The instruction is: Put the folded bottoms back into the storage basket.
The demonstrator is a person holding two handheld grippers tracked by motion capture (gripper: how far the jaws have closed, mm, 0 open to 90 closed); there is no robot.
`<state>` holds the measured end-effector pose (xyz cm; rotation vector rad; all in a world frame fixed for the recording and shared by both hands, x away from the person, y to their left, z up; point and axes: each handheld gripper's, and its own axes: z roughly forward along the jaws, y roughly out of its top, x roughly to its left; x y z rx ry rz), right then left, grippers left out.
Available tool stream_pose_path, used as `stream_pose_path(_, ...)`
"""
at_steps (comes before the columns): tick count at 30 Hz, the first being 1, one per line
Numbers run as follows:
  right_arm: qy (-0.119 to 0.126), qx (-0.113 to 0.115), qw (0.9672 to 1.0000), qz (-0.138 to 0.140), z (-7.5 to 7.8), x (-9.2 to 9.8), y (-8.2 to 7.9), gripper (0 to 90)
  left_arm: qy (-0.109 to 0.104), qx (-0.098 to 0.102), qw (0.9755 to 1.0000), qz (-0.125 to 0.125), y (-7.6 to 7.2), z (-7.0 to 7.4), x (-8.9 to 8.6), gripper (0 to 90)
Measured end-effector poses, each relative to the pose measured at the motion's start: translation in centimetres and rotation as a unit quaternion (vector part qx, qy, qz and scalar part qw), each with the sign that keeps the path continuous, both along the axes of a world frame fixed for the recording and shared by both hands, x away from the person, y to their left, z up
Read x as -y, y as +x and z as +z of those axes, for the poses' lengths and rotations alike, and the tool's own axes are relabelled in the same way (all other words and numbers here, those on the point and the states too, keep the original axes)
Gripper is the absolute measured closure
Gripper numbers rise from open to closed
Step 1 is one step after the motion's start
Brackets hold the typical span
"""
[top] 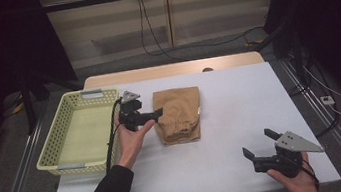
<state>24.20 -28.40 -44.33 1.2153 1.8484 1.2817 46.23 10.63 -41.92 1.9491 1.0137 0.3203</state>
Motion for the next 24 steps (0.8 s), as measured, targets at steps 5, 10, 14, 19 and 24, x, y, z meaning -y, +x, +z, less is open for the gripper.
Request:
stream_pose_path(5, -0.004, 0.0, 1.0, -0.001, 0.0, 0.0, 0.0, 3.8, 0.005, -0.007, 1.0, 0.003, 0.7, -0.6, 0.2, 12.2)
stream_pose_path(10, -0.004, 0.0, 1.0, -0.001, 0.0, 0.0, 0.0, 3.8, 0.009, -0.013, 0.9998, 0.01, 1.4, -0.7, 0.6, 13.1)
stream_pose_path(14, -0.005, -0.002, 1.0, -0.001, 0.0, 0.0, 0.0, 3.8, 0.018, -0.026, 0.9994, 0.013, 1.9, -1.2, 0.8, 14.3)
stream_pose_path(19, -0.004, -0.003, 1.0, -0.001, 0.0, 0.0, 0.0, 3.8, 0.02, -0.054, 0.9983, 0.011, 2.5, -2.0, 1.2, 18.0)
stream_pose_path(24, -0.004, -0.005, 1.0, -0.001, -0.1, 0.0, 0.0, 3.5, 0.035, -0.063, 0.9971, 0.026, 2.8, -2.8, 1.2, 26.0)
